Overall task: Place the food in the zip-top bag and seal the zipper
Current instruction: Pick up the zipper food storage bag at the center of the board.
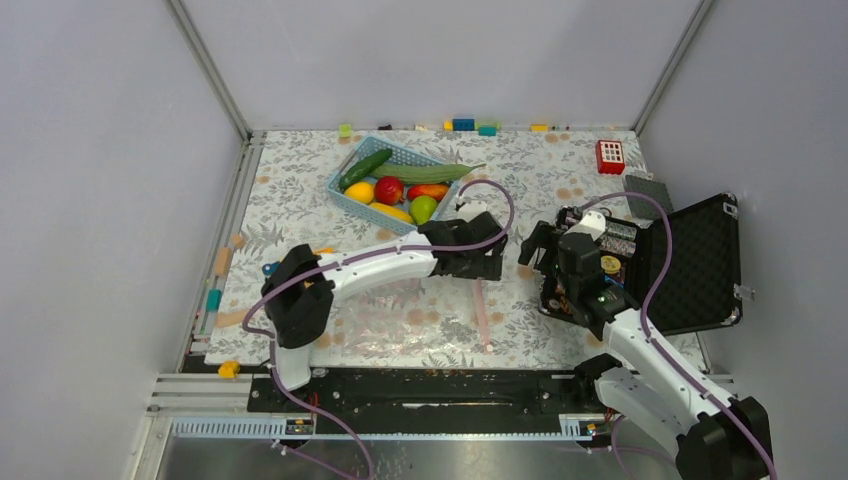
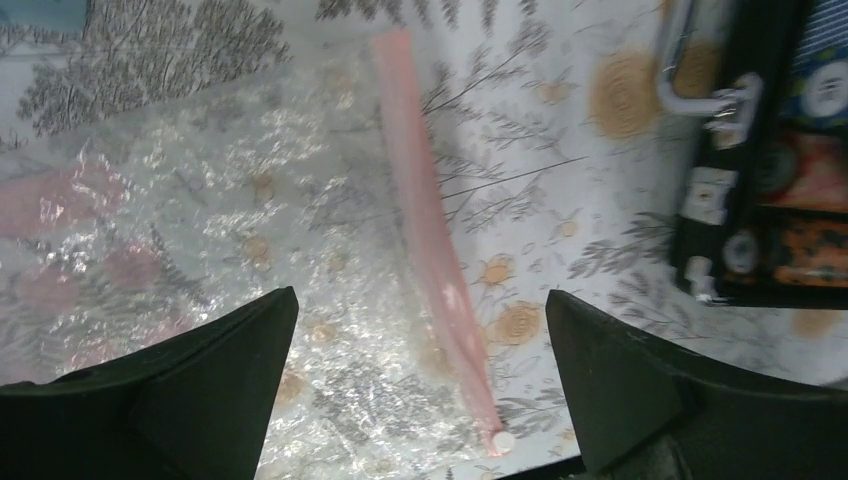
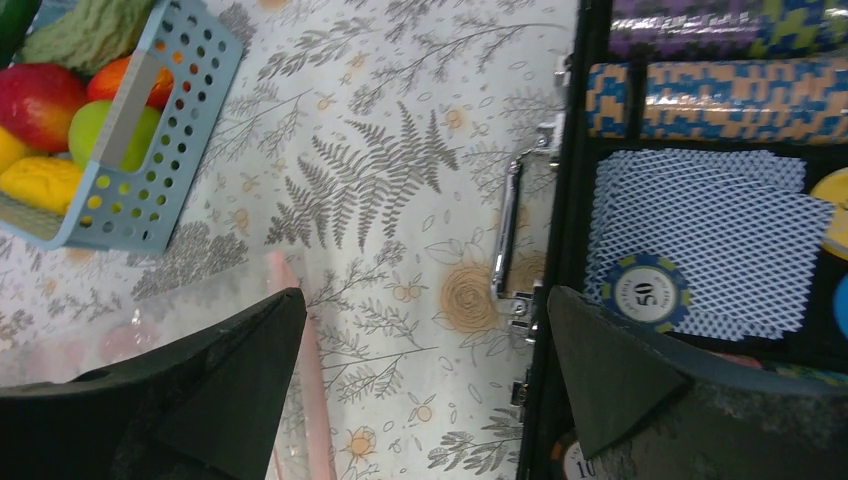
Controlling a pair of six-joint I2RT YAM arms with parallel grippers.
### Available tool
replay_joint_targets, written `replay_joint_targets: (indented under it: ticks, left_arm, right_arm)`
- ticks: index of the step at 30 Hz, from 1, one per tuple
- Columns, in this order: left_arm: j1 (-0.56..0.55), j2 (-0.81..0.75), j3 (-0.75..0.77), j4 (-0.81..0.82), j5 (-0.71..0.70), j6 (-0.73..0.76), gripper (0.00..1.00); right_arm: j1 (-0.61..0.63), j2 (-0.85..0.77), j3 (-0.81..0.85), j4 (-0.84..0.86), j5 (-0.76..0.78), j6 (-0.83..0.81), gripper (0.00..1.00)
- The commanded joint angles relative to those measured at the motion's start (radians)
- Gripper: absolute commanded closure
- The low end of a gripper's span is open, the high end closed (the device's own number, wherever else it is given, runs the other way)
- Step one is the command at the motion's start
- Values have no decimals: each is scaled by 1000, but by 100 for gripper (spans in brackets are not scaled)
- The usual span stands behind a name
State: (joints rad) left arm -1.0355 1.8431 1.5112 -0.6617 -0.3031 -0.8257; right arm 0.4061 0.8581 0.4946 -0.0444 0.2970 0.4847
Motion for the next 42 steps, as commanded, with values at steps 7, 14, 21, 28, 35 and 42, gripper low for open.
replay_joint_targets:
  ticks: [7, 14, 21, 28, 35, 42]
  left_arm:
    - [-11, 117, 66, -107, -27, -73, 8]
    - [-11, 187, 93, -88, -15, -78, 14]
    - [-11, 235, 109, -88, -37, -74, 41]
    - [-6, 243, 108, -88, -84, -53, 60]
    - [-1, 212, 99, -88, -86, -26, 100]
    - [-2, -2, 11, -73, -114, 79, 100]
  right_arm:
    - [4, -83, -28, 10, 137, 38, 0]
    - [4, -101, -41, 11, 136, 42, 0]
    - [3, -109, -44, 10, 122, 46, 0]
    - [3, -111, -46, 6, 109, 43, 0]
    - [3, -112, -49, 16, 91, 43, 0]
    - [3, -71, -49, 124, -176, -14, 0]
